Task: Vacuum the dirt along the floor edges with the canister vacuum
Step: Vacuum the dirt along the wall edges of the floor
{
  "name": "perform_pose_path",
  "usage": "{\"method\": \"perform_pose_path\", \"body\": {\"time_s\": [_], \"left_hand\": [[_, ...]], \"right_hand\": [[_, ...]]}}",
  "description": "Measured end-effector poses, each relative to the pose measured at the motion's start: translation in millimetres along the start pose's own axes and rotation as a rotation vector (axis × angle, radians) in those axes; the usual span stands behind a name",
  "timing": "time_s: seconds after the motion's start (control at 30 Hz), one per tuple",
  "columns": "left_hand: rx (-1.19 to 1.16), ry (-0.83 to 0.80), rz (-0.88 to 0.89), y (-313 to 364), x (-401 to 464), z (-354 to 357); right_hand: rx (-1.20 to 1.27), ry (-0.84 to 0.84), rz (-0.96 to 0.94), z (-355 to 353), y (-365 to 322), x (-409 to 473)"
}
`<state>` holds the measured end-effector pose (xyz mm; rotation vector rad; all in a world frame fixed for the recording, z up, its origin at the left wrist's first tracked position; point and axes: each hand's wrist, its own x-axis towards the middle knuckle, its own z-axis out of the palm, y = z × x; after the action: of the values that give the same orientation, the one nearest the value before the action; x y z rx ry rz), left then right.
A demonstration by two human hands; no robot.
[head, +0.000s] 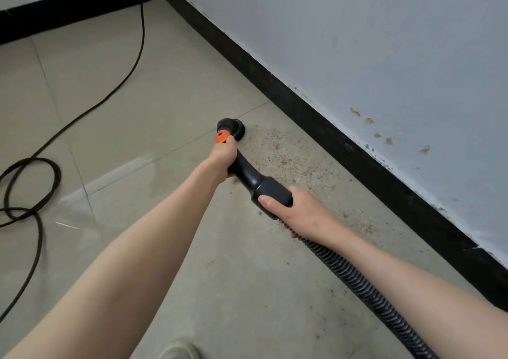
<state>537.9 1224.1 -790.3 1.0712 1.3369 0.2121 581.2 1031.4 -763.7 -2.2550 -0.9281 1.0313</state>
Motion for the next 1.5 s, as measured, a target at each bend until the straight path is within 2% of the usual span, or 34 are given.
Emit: {"method": "perform_pose_path", "body": {"time_s": [0.13, 0.33, 0.6, 0.77, 0.9, 1.03, 1.27, 1.5], "left_hand": [[0.018, -0.055, 0.001, 15, 0, 26], [0.112, -0.117, 0.050, 24, 4, 62], [0.196, -0.196, 0.077, 30, 0, 87], [0.201, -0.142, 0.134, 38, 7, 74], [0.157, -0.033, 0.120, 35, 9, 48], [0.097, 0.056, 0.087, 8, -2, 4], [-0.060, 0.223, -0.010, -63, -36, -82], [-0.171, 0.275, -0.061, -88, -59, -103]], "right_hand": [[0.016, 0.046, 0.030, -16, 8, 6], [0.172, 0.101, 0.105, -17, 18, -1], [0.142, 0.214, 0.187, -9, 20, -2], [0.306, 0.108, 0.103, -21, 14, 2], [0.299, 0.021, 0.031, -20, 7, 8], [0.238, -0.076, -0.036, 6, -5, -1], [-0.027, -0.293, -0.121, 48, -21, -38], [-0.022, -0.375, -0.137, 52, -26, -57]]}}
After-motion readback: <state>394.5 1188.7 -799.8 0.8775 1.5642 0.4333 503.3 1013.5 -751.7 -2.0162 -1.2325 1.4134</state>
